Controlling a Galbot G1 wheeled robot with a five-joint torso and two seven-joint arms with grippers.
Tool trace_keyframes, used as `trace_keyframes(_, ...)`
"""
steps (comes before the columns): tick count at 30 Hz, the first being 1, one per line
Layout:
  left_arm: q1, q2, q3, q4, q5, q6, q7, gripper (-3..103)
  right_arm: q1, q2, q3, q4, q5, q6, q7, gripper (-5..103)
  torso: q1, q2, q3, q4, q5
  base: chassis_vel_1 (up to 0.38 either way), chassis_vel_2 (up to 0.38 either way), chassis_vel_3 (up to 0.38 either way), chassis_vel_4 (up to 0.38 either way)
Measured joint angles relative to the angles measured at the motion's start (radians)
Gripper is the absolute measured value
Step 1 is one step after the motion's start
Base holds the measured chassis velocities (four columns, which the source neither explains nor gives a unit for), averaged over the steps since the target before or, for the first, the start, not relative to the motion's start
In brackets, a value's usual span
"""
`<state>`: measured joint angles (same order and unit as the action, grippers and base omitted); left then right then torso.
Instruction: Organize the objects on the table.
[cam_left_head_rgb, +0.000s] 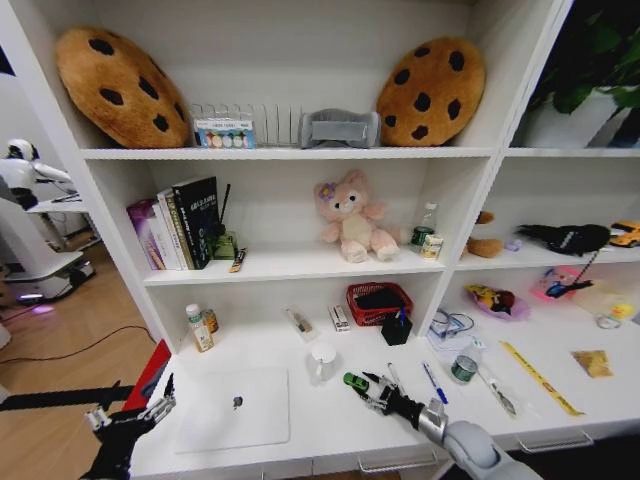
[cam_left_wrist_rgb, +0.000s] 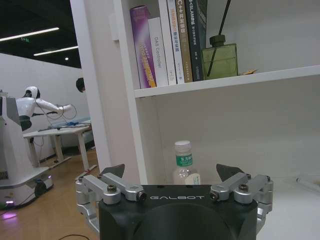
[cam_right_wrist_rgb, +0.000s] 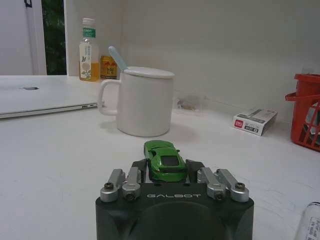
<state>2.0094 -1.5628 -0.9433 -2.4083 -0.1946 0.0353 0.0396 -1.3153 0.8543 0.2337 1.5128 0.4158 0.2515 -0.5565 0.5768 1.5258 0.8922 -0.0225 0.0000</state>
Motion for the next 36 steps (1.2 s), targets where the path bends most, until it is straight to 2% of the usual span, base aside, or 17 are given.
trace_keyframes(1, 0.000, 0.000, 0.000, 0.000, 0.000, 0.000, 0.000, 100, -0.006, 0.004, 0.005, -0.001, 0.000, 0.002, 0.000, 41, 0.000, 0.000, 0.000, 0.0000, 0.0000, 0.000, 0.000, 0.000, 0.000)
trace_keyframes(4, 0.000, 0.000, 0.000, 0.000, 0.000, 0.000, 0.000, 100, -0.017, 0.010, 0.016, 0.000, 0.000, 0.005, 0.000, 36, 0.000, 0.000, 0.000, 0.0001, 0.0000, 0.000, 0.000, 0.000, 0.000)
trace_keyframes(13, 0.000, 0.000, 0.000, 0.000, 0.000, 0.000, 0.000, 100, -0.078, -0.002, 0.082, 0.066, 0.018, 0.003, -0.001, 36, 0.000, 0.000, 0.000, -0.0005, 0.0008, 0.000, 0.000, 0.000, 0.000)
trace_keyframes(16, 0.000, 0.000, 0.000, 0.000, 0.000, 0.000, 0.001, 100, -0.110, -0.031, 0.142, 0.150, 0.063, -0.001, 0.011, 36, 0.000, 0.000, 0.000, -0.0004, 0.0002, 0.000, 0.000, 0.000, 0.000)
trace_keyframes(19, 0.000, 0.000, 0.000, 0.000, 0.000, 0.000, 0.001, 100, -0.146, -0.102, 0.252, 0.273, 0.144, -0.007, 0.058, 36, 0.000, 0.000, 0.000, -0.0004, 0.0000, 0.000, 0.000, 0.000, 0.000)
trace_keyframes(21, 0.000, 0.000, 0.000, 0.000, 0.000, 0.000, 0.001, 100, -0.148, -0.118, 0.273, 0.291, 0.158, -0.011, 0.066, 36, 0.000, 0.000, 0.000, -0.0004, 0.0000, 0.000, 0.000, 0.000, 0.000)
trace_keyframes(24, 0.000, 0.000, 0.000, 0.000, 0.000, 0.000, 0.000, 100, -0.102, -0.200, 0.343, 0.374, 0.255, -0.056, 0.114, 36, 0.000, 0.000, 0.000, -0.0005, 0.0003, 0.000, 0.000, 0.000, 0.000)
trace_keyframes(25, 0.000, 0.000, 0.000, 0.000, 0.000, 0.000, 0.000, 100, -0.102, -0.200, 0.343, 0.374, 0.255, -0.056, 0.114, 36, 0.000, 0.000, 0.000, -0.0005, 0.0003, 0.000, 0.000, 0.000, 0.000)
trace_keyframes(28, 0.000, 0.000, 0.000, 0.000, 0.000, 0.000, 0.000, 100, 0.023, -0.263, 0.317, 0.429, 0.356, -0.115, 0.160, 36, 0.000, 0.000, 0.000, -0.0003, 0.0000, 0.000, 0.000, 0.000, 0.000)
trace_keyframes(29, 0.000, 0.000, 0.000, 0.000, 0.000, 0.000, 0.000, 100, 0.023, -0.263, 0.317, 0.429, 0.356, -0.115, 0.160, 36, 0.000, 0.000, 0.000, -0.0003, 0.0000, 0.000, 0.000, 0.000, 0.000)
trace_keyframes(31, 0.000, 0.000, 0.000, 0.000, 0.000, 0.000, 0.000, 100, 0.195, -0.299, 0.253, 0.451, 0.439, -0.178, 0.185, 36, 0.000, 0.000, 0.000, 0.0002, -0.0003, 0.000, 0.000, 0.000, 0.000)
trace_keyframes(32, 0.000, 0.000, 0.000, 0.000, 0.000, 0.000, 0.000, 100, 0.195, -0.299, 0.253, 0.451, 0.439, -0.178, 0.185, 36, 0.000, 0.000, 0.000, 0.0002, -0.0003, 0.000, 0.000, 0.000, 0.000)
trace_keyframes(34, 0.000, 0.000, 0.000, 0.000, 0.000, 0.000, 0.000, 100, 0.376, -0.310, 0.137, 0.443, 0.524, -0.251, 0.217, 36, 0.000, 0.000, 0.000, -0.0002, -0.0001, 0.000, 0.000, 0.000, 0.000)
trace_keyframes(35, 0.000, 0.000, 0.000, 0.000, 0.000, 0.000, 0.000, 100, 0.376, -0.310, 0.137, 0.443, 0.524, -0.251, 0.217, 36, 0.000, 0.000, 0.000, -0.0002, -0.0001, 0.000, 0.000, 0.000, 0.000)
trace_keyframes(36, 0.000, 0.000, 0.000, 0.000, 0.000, 0.000, 0.000, 100, 0.495, -0.305, 0.047, 0.424, 0.567, -0.288, 0.232, 36, 0.000, 0.000, 0.000, -0.0004, 0.0004, 0.000, 0.000, 0.000, 0.000)
